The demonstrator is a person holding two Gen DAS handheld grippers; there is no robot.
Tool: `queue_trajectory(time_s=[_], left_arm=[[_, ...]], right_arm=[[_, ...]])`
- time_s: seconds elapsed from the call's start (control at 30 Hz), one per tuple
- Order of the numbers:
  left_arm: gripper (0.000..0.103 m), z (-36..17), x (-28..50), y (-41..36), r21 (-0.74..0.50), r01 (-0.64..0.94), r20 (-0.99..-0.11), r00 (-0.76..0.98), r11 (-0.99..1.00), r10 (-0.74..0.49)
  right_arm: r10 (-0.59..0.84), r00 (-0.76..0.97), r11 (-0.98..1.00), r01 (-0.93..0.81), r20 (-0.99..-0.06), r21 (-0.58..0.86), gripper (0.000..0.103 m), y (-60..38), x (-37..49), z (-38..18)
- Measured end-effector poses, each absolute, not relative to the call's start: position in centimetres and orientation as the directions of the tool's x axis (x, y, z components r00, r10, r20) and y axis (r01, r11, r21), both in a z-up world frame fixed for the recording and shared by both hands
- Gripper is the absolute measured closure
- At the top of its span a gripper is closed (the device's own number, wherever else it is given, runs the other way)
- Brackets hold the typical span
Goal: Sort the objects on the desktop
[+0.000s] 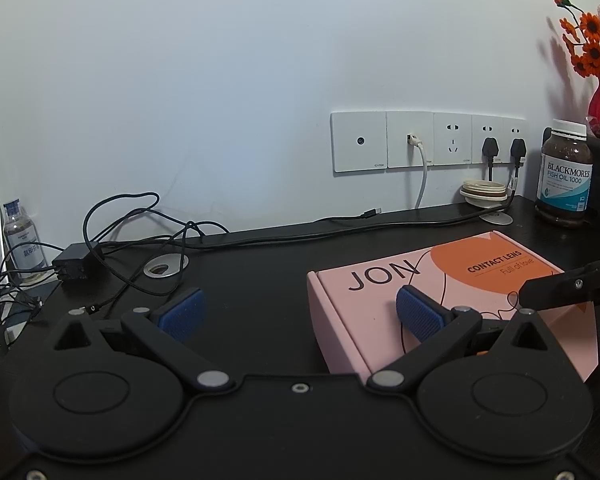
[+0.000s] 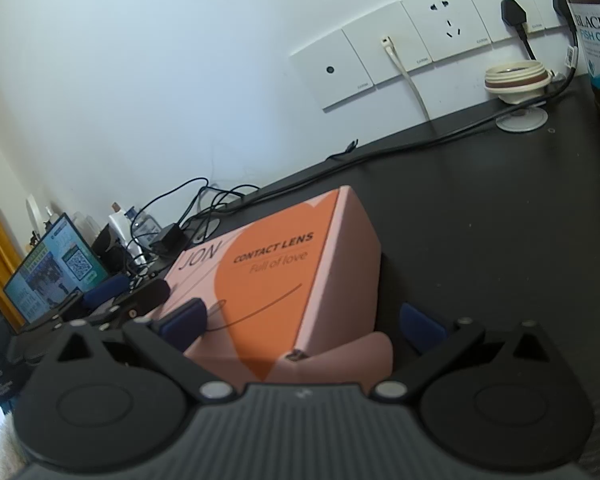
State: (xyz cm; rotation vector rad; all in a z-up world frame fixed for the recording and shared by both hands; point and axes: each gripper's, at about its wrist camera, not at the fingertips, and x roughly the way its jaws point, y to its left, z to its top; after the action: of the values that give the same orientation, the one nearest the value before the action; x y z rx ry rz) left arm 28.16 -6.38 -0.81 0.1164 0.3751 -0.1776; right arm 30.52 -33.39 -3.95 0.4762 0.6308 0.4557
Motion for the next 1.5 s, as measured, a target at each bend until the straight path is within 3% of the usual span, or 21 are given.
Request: queue_trajectory(time_s=[0.97, 1.5], left_arm=[[0.000, -0.7, 28.1, -6.4, 0.086, 0.195, -0.379, 0.913, 0.977, -0.149], [0.000, -0.2, 25.9, -6.4, -0.008, 0.140, -0.443, 0.887, 0.990, -0.129]], right_arm=[[0.537, 0.719, 0.796, -0.260, -0.440, 0.546, 0.001, -33.5, 30.6, -4.0], [0.541, 0.722, 0.793, -0.267, -0.431, 0.548, 0.001, -33.6, 30.7, -4.2]])
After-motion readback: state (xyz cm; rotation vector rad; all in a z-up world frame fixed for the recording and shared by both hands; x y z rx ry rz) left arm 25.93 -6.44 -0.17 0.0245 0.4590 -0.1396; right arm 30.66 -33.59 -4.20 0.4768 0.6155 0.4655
